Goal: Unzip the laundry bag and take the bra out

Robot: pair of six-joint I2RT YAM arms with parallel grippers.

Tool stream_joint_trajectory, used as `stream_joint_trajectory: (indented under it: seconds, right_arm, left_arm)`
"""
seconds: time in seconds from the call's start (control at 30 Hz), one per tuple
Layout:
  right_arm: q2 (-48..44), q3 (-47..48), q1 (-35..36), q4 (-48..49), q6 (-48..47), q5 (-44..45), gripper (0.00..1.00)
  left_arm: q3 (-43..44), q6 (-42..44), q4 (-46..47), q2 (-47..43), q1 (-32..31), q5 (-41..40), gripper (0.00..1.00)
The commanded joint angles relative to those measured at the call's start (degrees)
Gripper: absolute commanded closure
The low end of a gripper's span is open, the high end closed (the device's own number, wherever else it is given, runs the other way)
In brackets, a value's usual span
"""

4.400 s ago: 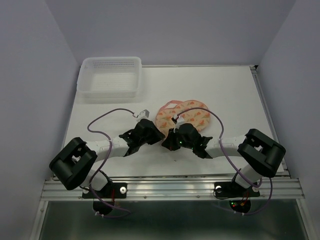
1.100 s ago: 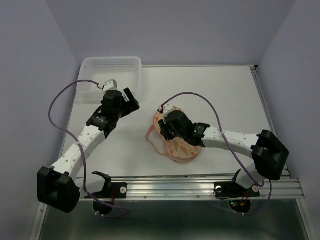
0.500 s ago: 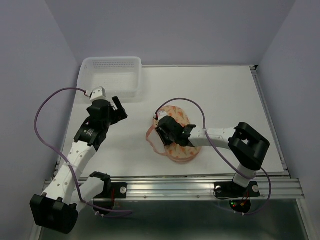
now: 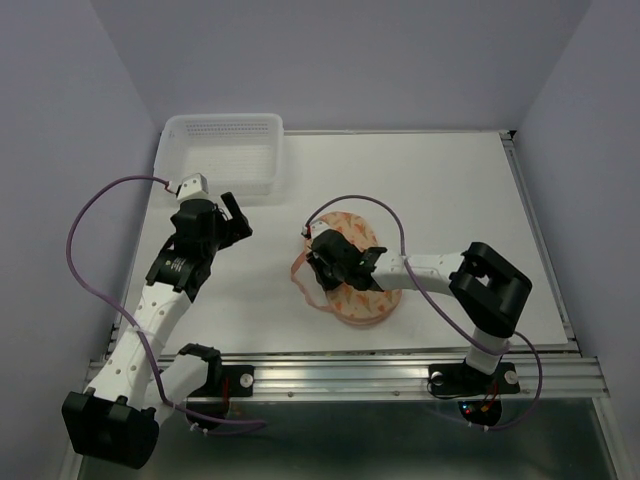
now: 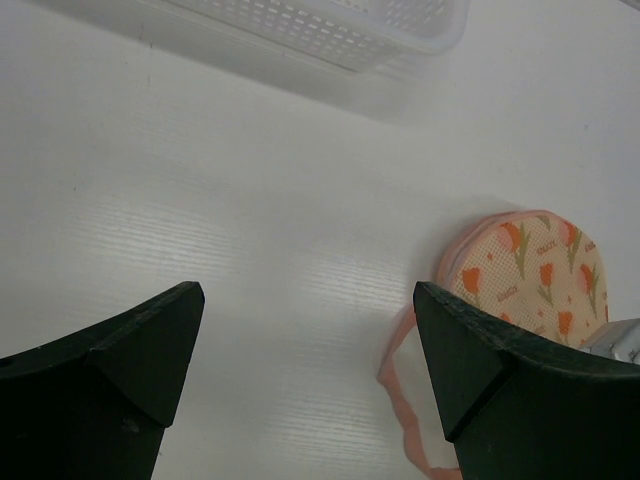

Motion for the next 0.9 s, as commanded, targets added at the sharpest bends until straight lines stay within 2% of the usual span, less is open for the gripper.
stream_joint_trajectory:
  seconds: [0.0, 0.2, 0.4, 0.5, 0.53, 0.7, 0.8, 0.87]
  right_arm:
    - [1.03, 2.18, 0.37, 1.18, 1.44, -0.60, 0.79]
    - [0.33, 2.00, 0.37, 1.01, 1.35, 3.61, 0.99]
    - [-6.95, 5.24, 0.37, -3.37, -1.11, 10.19, 0.99]
    - [-11.25, 6.48, 0.37, -5.67, -4.09, 20.03, 0.99]
    - [-12.40, 6.57, -1.28, -6.63, -4.88, 23.53, 0.99]
    - [-18.47, 4.56, -9.37, -8.92, -6.47, 27.43, 0.99]
    - [-22.25, 1.66, -15.96, -9.28, -3.94, 29.46, 0.99]
    - [-24.27, 0.87, -21.67, -11.90, 1.60, 29.20, 0.96]
  left_arm:
    - [-0.62, 1.13, 1.79, -1.67, 0.42, 0.39, 0.01]
    - [-0.80, 1.13, 1.96, -1.76, 0.60, 0.92, 0.01]
    - [-0.88, 1.22, 2.05, -1.84, 0.77, 1.27, 0.01]
    - [-0.89, 1.22, 2.05, -1.93, 0.86, 1.27, 0.01]
    - [-0.89, 1.22, 2.05, -1.93, 0.86, 1.27, 0.01]
    - [-0.97, 1.13, 2.05, -2.11, 0.86, 1.27, 0.01]
    - [-0.97, 1.13, 2.14, -1.85, 0.86, 1.54, 0.01]
    - [-1.06, 1.13, 2.22, -1.50, 0.95, 1.80, 0.01]
